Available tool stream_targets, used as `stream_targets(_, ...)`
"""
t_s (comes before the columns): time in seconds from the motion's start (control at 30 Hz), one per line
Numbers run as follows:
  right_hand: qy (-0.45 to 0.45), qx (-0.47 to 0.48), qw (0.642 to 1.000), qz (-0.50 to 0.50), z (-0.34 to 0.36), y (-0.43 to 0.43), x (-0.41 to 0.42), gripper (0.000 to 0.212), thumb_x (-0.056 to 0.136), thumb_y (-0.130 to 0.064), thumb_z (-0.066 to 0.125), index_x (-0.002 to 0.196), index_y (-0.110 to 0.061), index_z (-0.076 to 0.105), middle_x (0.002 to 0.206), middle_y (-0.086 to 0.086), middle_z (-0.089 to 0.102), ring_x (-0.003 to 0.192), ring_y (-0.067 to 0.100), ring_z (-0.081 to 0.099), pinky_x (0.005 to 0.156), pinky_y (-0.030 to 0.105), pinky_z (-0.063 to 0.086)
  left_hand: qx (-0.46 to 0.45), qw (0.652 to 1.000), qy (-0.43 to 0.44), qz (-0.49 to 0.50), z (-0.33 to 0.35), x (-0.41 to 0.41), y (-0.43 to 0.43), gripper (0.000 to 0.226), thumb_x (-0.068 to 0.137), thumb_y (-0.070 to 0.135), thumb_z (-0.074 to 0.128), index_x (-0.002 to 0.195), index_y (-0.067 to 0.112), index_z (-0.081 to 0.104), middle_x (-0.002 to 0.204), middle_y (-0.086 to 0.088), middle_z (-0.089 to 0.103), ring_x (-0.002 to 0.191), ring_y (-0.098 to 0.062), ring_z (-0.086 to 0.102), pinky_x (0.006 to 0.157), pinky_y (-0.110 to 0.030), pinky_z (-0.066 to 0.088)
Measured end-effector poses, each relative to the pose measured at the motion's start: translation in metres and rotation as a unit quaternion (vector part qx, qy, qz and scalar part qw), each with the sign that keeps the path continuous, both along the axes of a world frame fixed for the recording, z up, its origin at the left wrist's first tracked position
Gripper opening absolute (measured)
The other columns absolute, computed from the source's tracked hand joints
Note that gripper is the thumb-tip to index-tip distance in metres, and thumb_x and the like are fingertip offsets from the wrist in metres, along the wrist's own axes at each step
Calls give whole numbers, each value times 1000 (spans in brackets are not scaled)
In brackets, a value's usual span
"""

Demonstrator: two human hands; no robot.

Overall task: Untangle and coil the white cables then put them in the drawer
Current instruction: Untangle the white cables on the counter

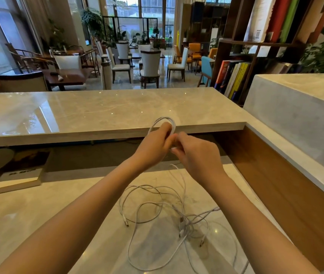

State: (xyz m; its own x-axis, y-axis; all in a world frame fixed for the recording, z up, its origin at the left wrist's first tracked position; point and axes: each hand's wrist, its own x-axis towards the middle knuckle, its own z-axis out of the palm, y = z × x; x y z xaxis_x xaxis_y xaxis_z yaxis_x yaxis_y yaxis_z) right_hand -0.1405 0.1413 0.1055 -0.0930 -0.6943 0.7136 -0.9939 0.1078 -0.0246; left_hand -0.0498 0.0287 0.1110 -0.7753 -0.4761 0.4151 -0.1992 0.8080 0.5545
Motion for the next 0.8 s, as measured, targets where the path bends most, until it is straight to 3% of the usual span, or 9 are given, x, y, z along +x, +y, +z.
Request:
stream_targets(0.1,-6,25,1000,-1,5,3,-14,36,73,-40,75,84,-9,59,64,4,65,48,22,57,42,25,33,4,997,-75,-37,2,2,-3,20,99,27,40,89,14,51,70,7,52,57,-5,49,56,-17,43)
stream_targets(0.17,-26,65,998,-3,10,5,-28,40,77,-48,66,91,-10,61,73,4,66,58,23,60,48,30,40,149,981,-101,-78,7,10,-6,28,100,31,36,85,15,53,63,7,49,48,-3,44,48,-14,37)
stream_targets(0.27,-172,131,976,25,18,6,-49,36,83,-48,58,103,-18,65,87,-3,67,76,16,60,64,31,48,404,890,-98,-190,13,28,-19,34,100,35,31,81,15,51,54,6,38,44,-8,31,45,-21,25)
stream_targets(0.33,-332,172,922,99,15,2,-53,30,89,-41,54,107,-22,67,95,-6,68,87,12,62,76,30,50,500,823,-72,-260,9,35,-28,33,95,42,38,82,14,50,53,7,36,42,-6,28,41,-17,25)
stream_targets(0.4,-471,211,840,168,9,-2,-47,32,93,-39,48,113,-22,67,102,-5,71,95,10,65,87,28,51,555,770,-48,-312,3,35,-31,33,85,46,59,82,14,51,54,7,39,41,-3,32,39,-13,31)
stream_targets(0.53,-636,206,698,258,2,-3,-35,39,93,-38,43,110,-11,66,101,5,73,102,22,67,92,32,51,612,719,7,-329,-2,32,-30,27,75,34,76,72,17,56,51,9,42,39,-2,35,37,-12,27)
stream_targets(0.6,-683,183,643,292,0,-4,-29,33,96,-31,41,101,-7,63,79,6,68,82,24,67,88,38,51,640,702,29,-310,-5,32,-32,26,76,32,75,69,16,55,49,9,40,37,-2,36,37,-13,25)
stream_targets(0.67,-716,164,599,319,-3,-7,-22,29,99,-24,37,95,-5,59,61,2,54,60,16,56,77,37,55,662,686,45,-297,-10,33,-32,25,79,31,71,73,14,54,49,8,40,38,-3,37,38,-13,27)
stream_targets(0.8,-750,149,568,304,-1,-12,-18,30,100,-26,37,86,-5,54,49,-4,34,42,8,32,45,21,38,672,690,67,-261,-15,31,-26,20,91,28,47,81,11,52,50,6,39,41,-5,38,41,-16,36)
